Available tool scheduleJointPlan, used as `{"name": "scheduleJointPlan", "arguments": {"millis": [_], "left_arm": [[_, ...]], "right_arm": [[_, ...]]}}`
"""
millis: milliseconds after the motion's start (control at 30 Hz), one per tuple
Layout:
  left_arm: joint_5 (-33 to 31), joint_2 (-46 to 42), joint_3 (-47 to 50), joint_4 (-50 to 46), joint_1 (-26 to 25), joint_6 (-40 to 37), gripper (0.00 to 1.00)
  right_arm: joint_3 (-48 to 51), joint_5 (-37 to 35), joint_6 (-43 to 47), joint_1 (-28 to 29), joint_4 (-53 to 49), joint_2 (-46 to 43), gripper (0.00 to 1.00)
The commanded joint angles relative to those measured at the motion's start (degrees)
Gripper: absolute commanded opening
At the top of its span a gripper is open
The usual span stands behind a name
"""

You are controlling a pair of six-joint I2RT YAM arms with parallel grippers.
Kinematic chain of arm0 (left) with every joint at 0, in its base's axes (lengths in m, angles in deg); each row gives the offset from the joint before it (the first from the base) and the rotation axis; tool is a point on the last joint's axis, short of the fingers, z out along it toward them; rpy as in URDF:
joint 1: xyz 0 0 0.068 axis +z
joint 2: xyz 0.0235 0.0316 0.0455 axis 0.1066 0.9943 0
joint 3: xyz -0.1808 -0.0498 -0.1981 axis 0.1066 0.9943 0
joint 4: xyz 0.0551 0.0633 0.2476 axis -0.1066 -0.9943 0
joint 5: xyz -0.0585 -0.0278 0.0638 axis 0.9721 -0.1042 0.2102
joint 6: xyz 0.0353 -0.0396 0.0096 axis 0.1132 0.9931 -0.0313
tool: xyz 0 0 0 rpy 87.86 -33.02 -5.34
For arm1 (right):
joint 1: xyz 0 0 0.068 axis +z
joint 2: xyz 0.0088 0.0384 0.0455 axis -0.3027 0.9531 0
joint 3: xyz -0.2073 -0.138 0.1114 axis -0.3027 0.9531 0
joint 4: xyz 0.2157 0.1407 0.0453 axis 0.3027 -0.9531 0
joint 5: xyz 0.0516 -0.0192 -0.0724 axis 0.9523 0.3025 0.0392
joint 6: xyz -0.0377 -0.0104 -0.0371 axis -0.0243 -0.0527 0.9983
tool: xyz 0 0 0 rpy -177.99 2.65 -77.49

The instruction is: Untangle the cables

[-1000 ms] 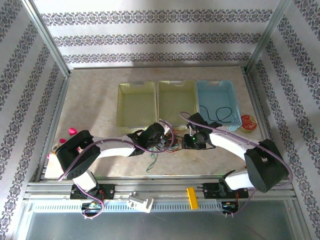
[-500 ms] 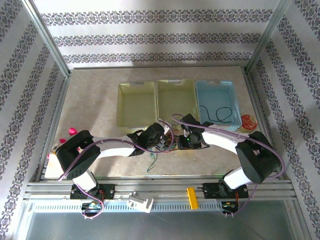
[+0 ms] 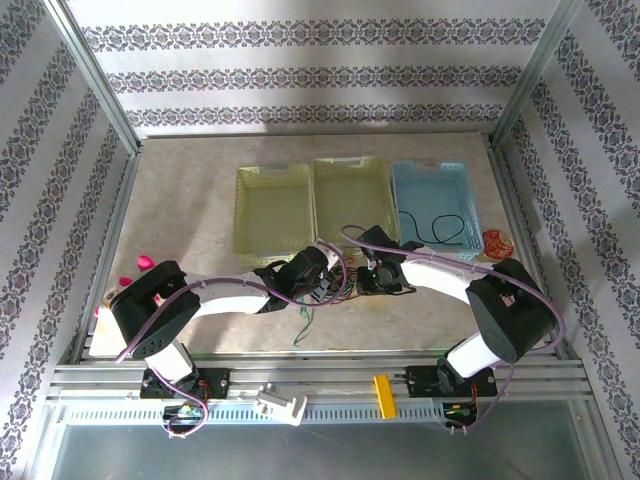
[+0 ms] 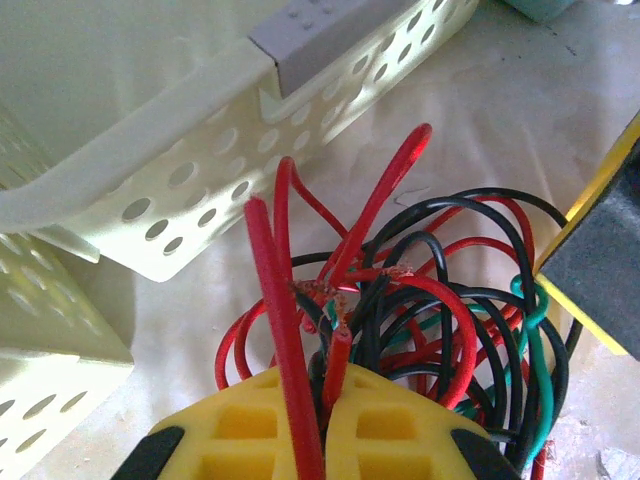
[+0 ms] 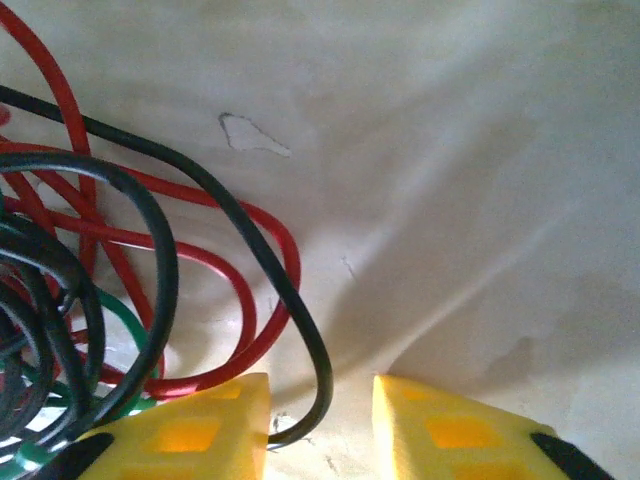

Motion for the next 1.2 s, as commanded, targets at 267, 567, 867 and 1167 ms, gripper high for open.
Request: {"name": "scheduleJointPlan", "arguments": {"millis": [267,567,867,1167], "left_arm": [[2.5,-0.4,1.2,-3.6,-0.8,-1.1,0.0],[2.0,1.4,0.3,-5.5,-0.8,-1.2,0.0],[1.3,1.9,0.3,-5.3,-0.8,-0.8,0.06],[1.6,2.3,0.2,-5.0,-0.8,-1.0,0.35]], "right_arm": [[3.0,-12.2,-4.5,1.1,-1.7,-7.7,0.0],[4.4,-27.5,-10.0,0.2,-6.8,-29.4,0.0],[-2.5,-37.9,-6.2,-8.1,-8.2,-41.0,0.0],[-7.8,-24.3,-1.7,-18.6,-5.0,-40.3,0.0]]}}
